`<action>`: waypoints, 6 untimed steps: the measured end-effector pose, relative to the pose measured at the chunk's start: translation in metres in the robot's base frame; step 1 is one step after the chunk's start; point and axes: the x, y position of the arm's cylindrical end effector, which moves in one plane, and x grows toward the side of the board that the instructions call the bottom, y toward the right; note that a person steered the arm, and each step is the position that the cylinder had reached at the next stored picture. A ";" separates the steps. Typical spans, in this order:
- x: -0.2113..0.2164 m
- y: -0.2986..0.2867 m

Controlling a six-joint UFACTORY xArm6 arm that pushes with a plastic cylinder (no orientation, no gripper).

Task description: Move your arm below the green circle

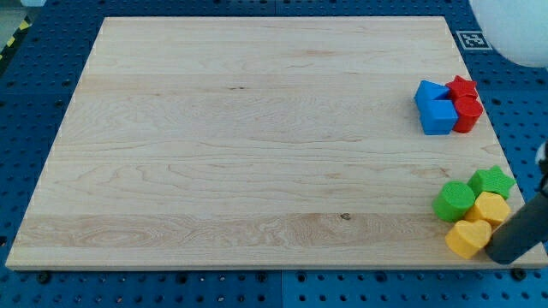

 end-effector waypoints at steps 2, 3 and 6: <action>-0.001 -0.047; -0.011 -0.065; -0.001 -0.049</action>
